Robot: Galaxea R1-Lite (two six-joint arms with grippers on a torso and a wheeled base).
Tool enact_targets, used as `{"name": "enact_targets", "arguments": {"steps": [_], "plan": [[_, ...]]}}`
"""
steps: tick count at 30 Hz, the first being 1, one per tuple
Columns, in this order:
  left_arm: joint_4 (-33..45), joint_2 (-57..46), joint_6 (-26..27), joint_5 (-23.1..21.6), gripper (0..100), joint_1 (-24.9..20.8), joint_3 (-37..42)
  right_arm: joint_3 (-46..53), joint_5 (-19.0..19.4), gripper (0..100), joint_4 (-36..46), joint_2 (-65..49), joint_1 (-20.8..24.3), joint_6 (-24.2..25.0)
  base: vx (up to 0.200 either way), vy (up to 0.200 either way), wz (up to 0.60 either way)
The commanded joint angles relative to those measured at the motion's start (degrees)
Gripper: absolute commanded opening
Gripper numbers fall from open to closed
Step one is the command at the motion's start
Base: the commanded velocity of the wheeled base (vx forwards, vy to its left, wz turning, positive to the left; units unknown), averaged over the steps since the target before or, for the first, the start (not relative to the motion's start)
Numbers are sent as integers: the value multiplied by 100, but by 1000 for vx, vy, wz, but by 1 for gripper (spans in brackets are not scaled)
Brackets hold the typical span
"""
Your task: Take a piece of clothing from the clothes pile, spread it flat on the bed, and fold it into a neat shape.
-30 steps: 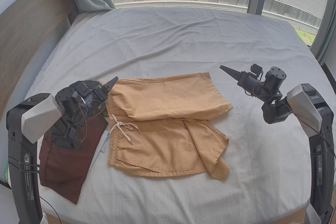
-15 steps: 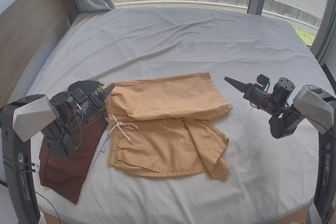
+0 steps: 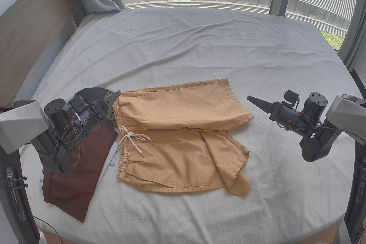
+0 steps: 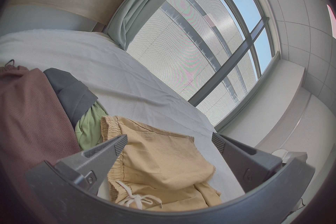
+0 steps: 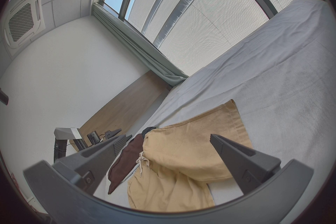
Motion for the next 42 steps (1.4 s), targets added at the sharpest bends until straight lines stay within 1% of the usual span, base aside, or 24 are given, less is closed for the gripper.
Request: {"name": "enact_targets", "arguments": {"steps": [1, 5, 11, 14, 16, 17, 18, 22, 24, 26, 29, 32, 42], "plan": [[-10, -602, 244, -122, 100, -5, 576, 544, -163, 100, 1, -303, 62, -259, 0, 0, 0], [-10, -918, 261, -324, 100, -5, 902, 781, -435, 100, 1, -400, 211, -312, 0, 0, 0], [-10, -1332, 261, -421, 100, 12, 1306, 1097, -444, 100, 1, -602, 378, -312, 0, 0, 0], [-10, -1560, 261, -429, 100, 109, 1517, 1097, -453, 100, 1, -646, 378, -382, 0, 0, 0], [-1, -1753, 253, -623, 100, 214, 1631, 1097, -497, 100, 1, -690, 352, -514, 0, 0, 0], [-1, -1753, 253, -623, 100, 214, 1631, 1097, -497, 100, 1, -690, 352, -514, 0, 0, 0], [-1, -1841, 296, -895, 100, 338, 1710, 1150, -523, 100, 1, -760, 343, -531, 0, 0, 0], [8, -2026, 402, -1185, 100, 478, 1912, 1168, -541, 100, 1, -813, 316, -531, 0, 0, 0], [8, -2043, 525, -1343, 100, 505, 2009, 1177, -549, 100, 1, -822, 316, -531, 0, 0, 0], [8, -2008, 771, -1467, 100, 566, 2123, 1185, -549, 100, 1, -831, 316, -531, 0, 0, 0], [8, -1947, 1184, -1546, 100, 584, 2220, 1168, -549, 100, 1, -804, 325, -540, 0, 0, 0], [17, -1894, 1457, -1616, 100, 584, 2282, 1159, -549, 100, 1, -813, 316, -540, 0, 0, 0], [25, -1912, 1597, -1748, 100, 584, 2554, 1203, -549, 100, 1, -769, 334, -540, 0, 0, 0]]}}
